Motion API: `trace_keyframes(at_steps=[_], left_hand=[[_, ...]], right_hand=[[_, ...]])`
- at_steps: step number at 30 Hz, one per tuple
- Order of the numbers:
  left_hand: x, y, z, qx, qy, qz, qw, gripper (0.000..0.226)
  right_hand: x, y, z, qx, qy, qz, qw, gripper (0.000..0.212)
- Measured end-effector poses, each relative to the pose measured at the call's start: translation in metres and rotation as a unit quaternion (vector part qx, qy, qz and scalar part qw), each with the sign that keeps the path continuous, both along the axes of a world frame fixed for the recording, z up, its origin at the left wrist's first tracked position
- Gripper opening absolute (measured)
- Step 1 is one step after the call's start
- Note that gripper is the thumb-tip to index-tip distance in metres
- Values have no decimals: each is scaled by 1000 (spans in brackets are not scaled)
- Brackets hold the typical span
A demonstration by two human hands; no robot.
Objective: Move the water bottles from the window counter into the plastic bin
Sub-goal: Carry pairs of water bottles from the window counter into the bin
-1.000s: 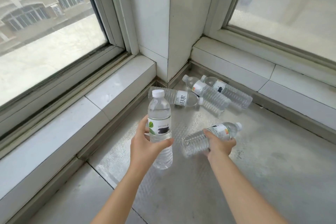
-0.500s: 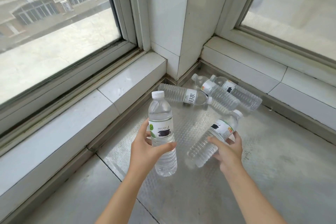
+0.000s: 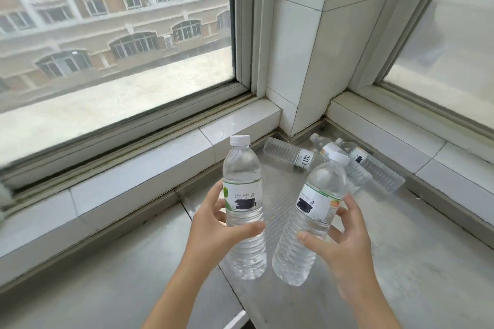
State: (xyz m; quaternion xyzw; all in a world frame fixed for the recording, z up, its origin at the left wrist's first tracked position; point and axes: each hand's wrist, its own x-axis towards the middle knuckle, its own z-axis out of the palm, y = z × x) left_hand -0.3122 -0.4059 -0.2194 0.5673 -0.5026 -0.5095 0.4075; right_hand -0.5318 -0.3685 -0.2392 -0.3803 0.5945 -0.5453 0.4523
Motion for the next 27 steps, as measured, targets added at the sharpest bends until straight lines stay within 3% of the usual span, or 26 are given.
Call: trace_keyframes(at_steps=[7, 14, 19, 27], left_hand=[[13, 98, 30, -29, 13, 131, 991, 85], [54, 199, 56, -46, 4, 248, 968, 95], [101, 276, 67, -63, -28, 353, 933, 100], [171, 433, 73, -75, -56, 513, 853, 86]], right_hand=[[10, 54, 36, -41, 12, 114, 993, 106], [65, 93, 61, -83, 16, 259, 962, 104], [127, 126, 75, -99, 7, 374, 922, 105], [246, 213, 86, -124, -10, 552, 825, 106]])
